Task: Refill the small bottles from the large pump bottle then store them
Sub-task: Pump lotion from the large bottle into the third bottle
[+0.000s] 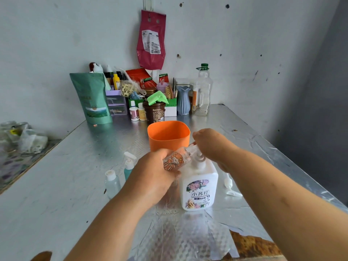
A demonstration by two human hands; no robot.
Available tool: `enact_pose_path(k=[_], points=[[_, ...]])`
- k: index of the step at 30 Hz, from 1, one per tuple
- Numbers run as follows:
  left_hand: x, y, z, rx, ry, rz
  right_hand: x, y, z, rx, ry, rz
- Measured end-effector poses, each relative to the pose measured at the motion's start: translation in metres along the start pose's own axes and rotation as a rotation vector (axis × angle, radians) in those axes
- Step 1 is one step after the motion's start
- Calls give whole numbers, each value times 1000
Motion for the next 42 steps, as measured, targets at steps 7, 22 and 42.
enact_pose_path(k=[7,22,42], points=[[1,-1,3,-4,12,1,4,-3,-4,-6,7,-9],[-1,0,1,-1,10,-4,0,2,1,-23,9,-18],[5,-4,8,8,57,8,11,-4,-8,-11,33,24]])
Point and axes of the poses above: each hand's wrist, its own y-axis away from the middle knuckle, its own x-axis out of the palm, z = x × y, the point moved 3 cm from there along -y, towards the middle knuckle, and after that the axes turned 9 degrees about -x, right-handed, at the moved point
